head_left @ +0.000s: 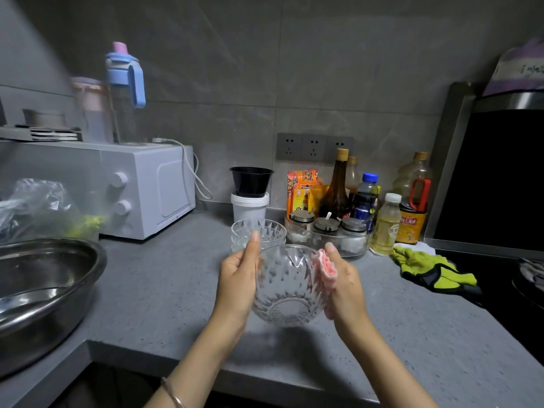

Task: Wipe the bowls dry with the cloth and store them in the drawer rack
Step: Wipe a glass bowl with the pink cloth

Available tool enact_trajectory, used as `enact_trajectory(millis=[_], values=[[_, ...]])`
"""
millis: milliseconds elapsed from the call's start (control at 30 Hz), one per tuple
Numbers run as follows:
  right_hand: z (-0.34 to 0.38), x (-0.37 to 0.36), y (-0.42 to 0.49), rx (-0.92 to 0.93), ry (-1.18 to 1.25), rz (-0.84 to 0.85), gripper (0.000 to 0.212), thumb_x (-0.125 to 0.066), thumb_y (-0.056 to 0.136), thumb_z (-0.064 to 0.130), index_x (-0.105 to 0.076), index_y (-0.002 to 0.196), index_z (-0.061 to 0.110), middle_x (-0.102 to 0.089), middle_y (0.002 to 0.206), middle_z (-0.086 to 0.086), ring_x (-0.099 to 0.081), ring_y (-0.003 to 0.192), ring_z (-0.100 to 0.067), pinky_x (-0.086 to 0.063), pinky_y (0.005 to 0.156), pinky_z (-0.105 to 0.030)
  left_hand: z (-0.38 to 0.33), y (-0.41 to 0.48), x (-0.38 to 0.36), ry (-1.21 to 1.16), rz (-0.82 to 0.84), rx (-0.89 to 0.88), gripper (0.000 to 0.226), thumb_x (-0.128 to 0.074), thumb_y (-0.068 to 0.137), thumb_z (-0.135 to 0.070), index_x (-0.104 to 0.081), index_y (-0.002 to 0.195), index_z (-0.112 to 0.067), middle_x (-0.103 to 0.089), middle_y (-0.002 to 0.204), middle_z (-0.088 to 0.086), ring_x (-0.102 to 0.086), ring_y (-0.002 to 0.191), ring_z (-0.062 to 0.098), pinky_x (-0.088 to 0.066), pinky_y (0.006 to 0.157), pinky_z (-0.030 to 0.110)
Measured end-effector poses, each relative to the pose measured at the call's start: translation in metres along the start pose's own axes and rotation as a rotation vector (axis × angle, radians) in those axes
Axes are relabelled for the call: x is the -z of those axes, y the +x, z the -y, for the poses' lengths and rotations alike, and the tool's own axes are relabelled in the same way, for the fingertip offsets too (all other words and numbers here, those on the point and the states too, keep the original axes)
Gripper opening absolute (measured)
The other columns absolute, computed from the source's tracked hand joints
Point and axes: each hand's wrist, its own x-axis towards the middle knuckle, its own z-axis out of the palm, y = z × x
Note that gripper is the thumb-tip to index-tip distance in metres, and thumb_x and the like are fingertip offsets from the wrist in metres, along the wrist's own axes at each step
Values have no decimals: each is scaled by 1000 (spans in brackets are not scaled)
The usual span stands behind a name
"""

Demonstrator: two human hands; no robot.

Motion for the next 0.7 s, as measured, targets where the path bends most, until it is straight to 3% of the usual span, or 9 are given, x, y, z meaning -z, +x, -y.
enact_trajectory(millis=[67,167,333,367,433,467,533,600,700], values=[[5,1,1,37,-66,12,47,-44,85,43,-49,50,12,-47,44,-1,-42,38,-11,-32,39,-17,-5,1,3,115,64,-43,86,-51,77,-72,-56,77,14,-58,72,26,-55,70,29,-50,68,37],[12,1,6,185,-202,89,51,-46,93,32,-51,49,6,-47,46,-8,-42,42,-13,-33,44,-19,-18,-5,1,273,118,-200,53,-43,86,-52,-54,55,-10,-50,48,3,-49,50,14,-42,54,19],[7,-8,1,270,-246,97,60,-45,93,42,-52,60,-8,-53,56,-26,-47,49,-28,-36,49,-31,-16,-11,-4,299,111,-305,53,-53,85,-44,-42,46,-11,-33,44,4,-32,46,19,-31,50,26],[5,-9,-1,281,-241,85,61,-43,92,47,-57,67,-7,-58,63,-23,-52,55,-32,-39,52,-32,-15,-11,-4,245,68,-274,57,-55,85,-45,-43,49,-2,-36,45,12,-35,45,25,-36,50,26],[0,-11,-9,325,-287,71,50,-36,92,51,-68,98,13,-68,92,-4,-63,82,-13,-49,70,-25,-16,-12,-5,91,-13,-124,65,-57,86,-47,-53,67,15,-54,59,32,-53,51,44,-51,57,35],[-3,-12,-15,374,-355,74,46,-32,93,50,-61,120,26,-64,116,9,-58,106,-3,-47,88,-23,-17,-11,-5,21,-53,-47,62,-58,87,-46,-60,76,15,-62,69,34,-63,61,46,-56,61,42],[-11,-16,-29,503,-549,87,49,-24,97,48,-27,145,40,-31,149,22,-29,138,-1,-27,113,-24,-17,-8,-4,-64,-110,39,48,-59,88,-43,-70,78,2,-71,74,22,-71,68,35,-58,62,37],[-18,-21,-39,624,-757,80,53,-19,99,48,-9,150,38,-11,157,17,-12,145,-8,-12,119,-31,-17,-5,-2,-55,-103,40,40,-61,87,-42,-72,73,-6,-72,71,15,-71,64,28,-56,57,29],[-14,-22,-32,819,-967,54,52,-22,101,44,-19,150,26,-19,157,6,-16,145,-15,-10,118,-36,-19,-8,-6,-42,-82,26,36,-63,86,-38,-70,63,-11,-70,63,10,-68,55,21,-52,49,23]])
